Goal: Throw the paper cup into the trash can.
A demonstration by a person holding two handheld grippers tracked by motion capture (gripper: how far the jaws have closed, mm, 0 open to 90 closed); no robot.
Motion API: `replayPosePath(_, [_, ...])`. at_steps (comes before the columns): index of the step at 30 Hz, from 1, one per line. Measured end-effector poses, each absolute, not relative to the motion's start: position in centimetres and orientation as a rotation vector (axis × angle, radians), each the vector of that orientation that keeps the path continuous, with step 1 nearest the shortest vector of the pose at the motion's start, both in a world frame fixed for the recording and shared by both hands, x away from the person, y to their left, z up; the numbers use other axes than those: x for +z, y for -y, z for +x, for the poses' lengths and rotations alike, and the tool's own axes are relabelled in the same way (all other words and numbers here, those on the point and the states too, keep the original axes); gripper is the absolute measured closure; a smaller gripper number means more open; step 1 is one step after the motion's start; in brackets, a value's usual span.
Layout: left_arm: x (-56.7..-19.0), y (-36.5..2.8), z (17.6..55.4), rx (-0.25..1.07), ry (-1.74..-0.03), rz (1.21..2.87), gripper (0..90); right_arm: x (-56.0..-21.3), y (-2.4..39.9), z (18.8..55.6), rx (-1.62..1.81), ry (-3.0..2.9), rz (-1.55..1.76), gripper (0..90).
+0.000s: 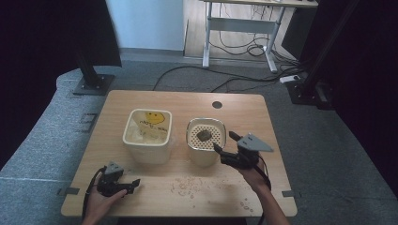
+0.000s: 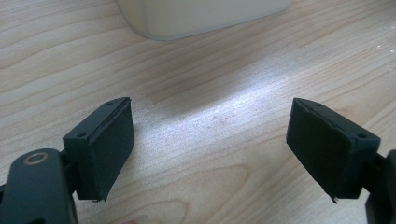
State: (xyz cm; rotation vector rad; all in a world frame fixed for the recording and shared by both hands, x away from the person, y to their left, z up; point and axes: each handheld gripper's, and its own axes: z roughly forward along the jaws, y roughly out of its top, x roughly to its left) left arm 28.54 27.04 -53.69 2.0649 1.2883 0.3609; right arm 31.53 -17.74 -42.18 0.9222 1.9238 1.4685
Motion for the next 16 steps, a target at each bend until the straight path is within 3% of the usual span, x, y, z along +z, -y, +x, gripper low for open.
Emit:
replayPosePath(8, [-53.9,-26.6,28.7,0.361,-1.280,2.081,15.5,-46.4,20.7,29.1,1.452,-1.907,1.003,26.4])
replayPosePath(16, [-54.0,-26.5,29.0,0.382,-1.267,2.091,15.2,-47.2,20.5,29.6,1.402,-1.939,1.022,25.8])
